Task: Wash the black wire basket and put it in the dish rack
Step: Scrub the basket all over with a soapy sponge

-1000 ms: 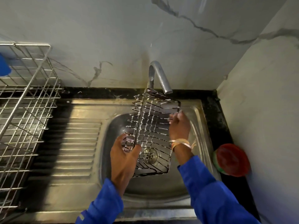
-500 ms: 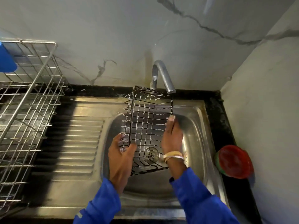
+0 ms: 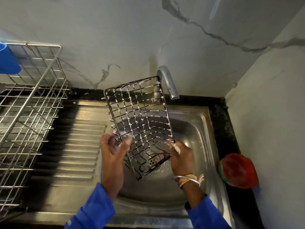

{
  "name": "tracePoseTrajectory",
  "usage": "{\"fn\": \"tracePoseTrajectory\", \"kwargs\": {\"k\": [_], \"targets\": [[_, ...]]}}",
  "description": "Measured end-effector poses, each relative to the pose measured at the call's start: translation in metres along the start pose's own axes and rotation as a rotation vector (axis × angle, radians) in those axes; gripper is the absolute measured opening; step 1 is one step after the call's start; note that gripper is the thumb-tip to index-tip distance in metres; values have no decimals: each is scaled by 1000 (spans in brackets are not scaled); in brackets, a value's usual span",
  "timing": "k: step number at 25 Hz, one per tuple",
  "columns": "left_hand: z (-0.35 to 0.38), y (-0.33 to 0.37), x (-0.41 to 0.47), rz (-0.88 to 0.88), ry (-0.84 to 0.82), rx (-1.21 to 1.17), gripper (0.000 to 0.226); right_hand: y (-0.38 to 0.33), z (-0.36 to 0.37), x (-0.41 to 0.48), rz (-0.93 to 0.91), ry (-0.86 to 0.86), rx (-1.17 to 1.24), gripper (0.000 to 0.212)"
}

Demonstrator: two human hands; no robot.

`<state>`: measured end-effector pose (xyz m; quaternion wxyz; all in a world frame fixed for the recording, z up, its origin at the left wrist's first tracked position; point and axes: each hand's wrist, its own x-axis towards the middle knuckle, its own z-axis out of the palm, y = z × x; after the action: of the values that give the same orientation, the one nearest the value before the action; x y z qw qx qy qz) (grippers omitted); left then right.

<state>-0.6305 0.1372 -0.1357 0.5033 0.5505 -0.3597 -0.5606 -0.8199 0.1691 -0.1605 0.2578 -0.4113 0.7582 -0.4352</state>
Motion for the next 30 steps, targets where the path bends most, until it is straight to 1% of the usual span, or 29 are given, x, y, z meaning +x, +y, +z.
{"fn": "tracePoseTrajectory", "kwargs": {"k": [2,3,4,6,7,8,9,10,11,12,13,15,17,19,21,23,24,26,27,28,30], "targets": [[-2,30,25,-25,-12,-147,110,3,-15,13,-65,-17,-115,18],[-3,43,37,-33,-33,-143,106,4,-22,20,-77,-7,-148,19],[-6,55,47,-42,-71,-104,95,5,-29,27,-85,-16,-184,20],[-17,73,61,-120,-176,8,66,8,-43,39,-101,-71,-216,24],[-23,82,65,-173,-256,69,62,10,-49,45,-109,-92,-221,25],[-28,89,67,-228,-356,148,63,12,-54,49,-124,-101,-223,24],[-29,95,64,-276,-458,260,61,15,-57,51,-143,-95,-224,23],[-26,96,59,-305,-534,379,56,19,-58,53,-151,-91,-218,21],[-21,93,53,-315,-557,468,53,22,-60,55,-152,-89,-207,20],[-15,86,46,-313,-522,492,53,25,-61,56,-143,-92,-176,20],[-10,80,39,-298,-458,463,58,27,-61,55,-114,-90,-135,22],[-5,63,28,-273,-322,324,70,26,-58,51,-18,-62,-63,26],[1,46,19,-241,-220,255,80,21,-44,37,99,-1,-6,40],[5,34,12,-195,-156,230,93,20,-23,13,158,46,58,53],[6,32,10,-167,-119,242,99,27,-3,-11,189,55,156,56],[-1,35,12,-160,-130,299,96,35,5,-18,206,74,147,47],[-5,37,12,-164,-152,317,94,34,4,-12,188,103,92,42],[-13,39,8,-167,-207,317,82,28,-3,14,149,171,-16,42],[-15,39,5,-167,-233,302,75,25,-9,30,133,179,-33,43],[-15,38,2,-163,-248,279,71,21,-15,46,107,169,-38,44],[-13,33,-2,-159,-204,218,65,18,-19,58,86,111,-63,41]]}}
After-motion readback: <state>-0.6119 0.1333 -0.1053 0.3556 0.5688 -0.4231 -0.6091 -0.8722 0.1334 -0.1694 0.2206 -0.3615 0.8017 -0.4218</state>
